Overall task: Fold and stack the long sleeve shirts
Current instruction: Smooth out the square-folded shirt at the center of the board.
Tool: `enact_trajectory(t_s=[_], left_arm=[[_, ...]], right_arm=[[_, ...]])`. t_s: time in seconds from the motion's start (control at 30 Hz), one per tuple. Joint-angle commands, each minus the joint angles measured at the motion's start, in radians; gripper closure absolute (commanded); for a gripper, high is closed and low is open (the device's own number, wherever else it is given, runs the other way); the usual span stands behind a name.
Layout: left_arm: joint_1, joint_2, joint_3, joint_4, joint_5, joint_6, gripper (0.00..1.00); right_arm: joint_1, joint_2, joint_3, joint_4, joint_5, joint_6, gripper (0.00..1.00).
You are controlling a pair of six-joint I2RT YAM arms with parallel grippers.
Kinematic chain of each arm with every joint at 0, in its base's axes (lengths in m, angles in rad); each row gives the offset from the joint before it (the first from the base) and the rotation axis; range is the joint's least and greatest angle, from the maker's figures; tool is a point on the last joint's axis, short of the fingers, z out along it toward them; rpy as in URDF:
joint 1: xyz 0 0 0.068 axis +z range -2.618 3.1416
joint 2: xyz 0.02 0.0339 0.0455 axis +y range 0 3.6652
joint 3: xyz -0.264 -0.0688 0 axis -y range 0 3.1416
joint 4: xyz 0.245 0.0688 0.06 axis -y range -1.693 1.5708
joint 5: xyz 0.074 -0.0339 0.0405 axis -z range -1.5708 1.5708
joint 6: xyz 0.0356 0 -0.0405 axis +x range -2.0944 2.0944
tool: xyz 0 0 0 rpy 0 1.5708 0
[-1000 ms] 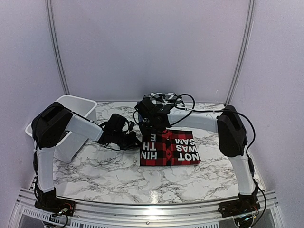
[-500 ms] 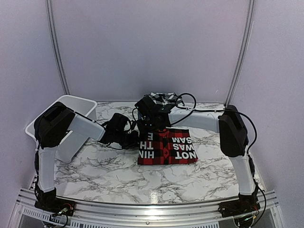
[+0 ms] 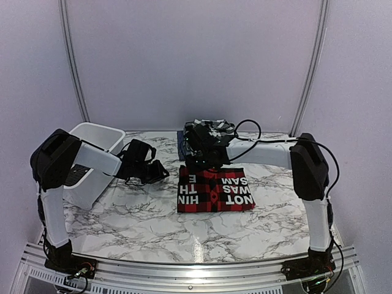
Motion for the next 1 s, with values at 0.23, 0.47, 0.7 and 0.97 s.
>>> enact_trajectory(t_s=[0.23,0.47,0.7,0.97], left_arm=[[-0.047,-0.091,0.118,-0.081,0.060,0.092,0.80],[-0.122,0.043,0.282,-0.102,0.073,0.115,0.85],[-0.121,0.207,0.390,-0.165,0.063,0.107,0.89],[-0.095,0.279,0.437,-0.219,0.042,0.107,0.89]], right_arm=[[-0.176,-0.225,-0.355,0.198,-0.115,0.068,0.63],[-0.258,-0.213,-0.451,0.256,-0.146,0.077,0.67],[-0.321,-0.214,-0.522,0.304,-0.189,0.100,0.68],[-0.381,-0.251,-0.601,0.340,-0.232,0.126,0.68]])
